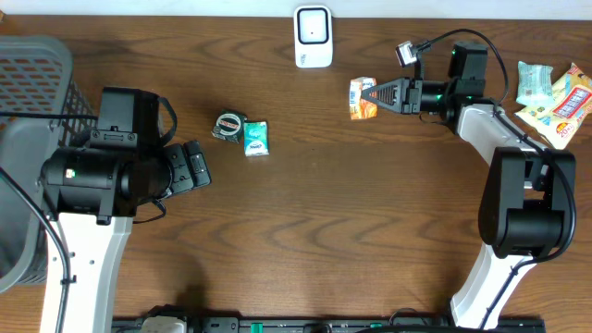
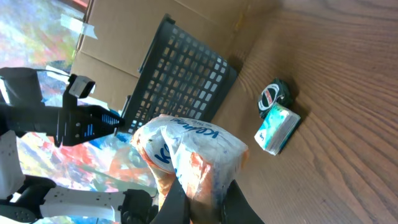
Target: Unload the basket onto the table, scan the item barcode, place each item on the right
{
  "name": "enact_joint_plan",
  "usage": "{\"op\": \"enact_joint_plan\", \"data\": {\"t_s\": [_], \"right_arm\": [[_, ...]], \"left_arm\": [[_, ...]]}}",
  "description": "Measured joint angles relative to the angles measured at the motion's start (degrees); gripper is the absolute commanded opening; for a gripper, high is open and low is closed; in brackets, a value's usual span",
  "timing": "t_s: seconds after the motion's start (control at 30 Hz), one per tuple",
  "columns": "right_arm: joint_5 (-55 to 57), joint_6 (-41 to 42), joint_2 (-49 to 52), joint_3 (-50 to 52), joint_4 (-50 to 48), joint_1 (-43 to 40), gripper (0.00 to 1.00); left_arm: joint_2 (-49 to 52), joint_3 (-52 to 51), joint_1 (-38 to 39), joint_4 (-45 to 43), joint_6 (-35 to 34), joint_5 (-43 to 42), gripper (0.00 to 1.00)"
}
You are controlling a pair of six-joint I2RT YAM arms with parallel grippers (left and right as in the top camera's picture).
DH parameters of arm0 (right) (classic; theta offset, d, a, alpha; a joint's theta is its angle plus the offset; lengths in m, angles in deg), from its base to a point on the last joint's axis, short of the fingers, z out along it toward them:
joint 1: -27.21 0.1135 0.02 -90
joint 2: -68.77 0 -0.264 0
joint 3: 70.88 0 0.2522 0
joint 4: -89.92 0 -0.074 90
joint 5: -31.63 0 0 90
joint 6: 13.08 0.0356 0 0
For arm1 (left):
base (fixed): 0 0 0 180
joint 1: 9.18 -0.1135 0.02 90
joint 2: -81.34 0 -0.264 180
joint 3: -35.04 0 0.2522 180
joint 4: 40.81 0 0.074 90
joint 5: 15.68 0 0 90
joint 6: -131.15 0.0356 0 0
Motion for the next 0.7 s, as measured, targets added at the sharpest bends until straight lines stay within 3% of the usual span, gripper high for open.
{"op": "enact_joint_plan", "data": {"t_s": [0.53, 0.7], "right_arm": [[1.0, -0.3, 0.0, 0.0, 1.3, 0.4, 0.01], [16.7, -3.1, 0.0, 0.0, 12.2, 5.7, 0.01]], "left_arm": [[0.0, 0.0, 0.0, 0.0, 0.0, 0.0, 0.98], [0.0, 0.0, 0.0, 0.0, 0.0, 0.0, 0.98]]}}
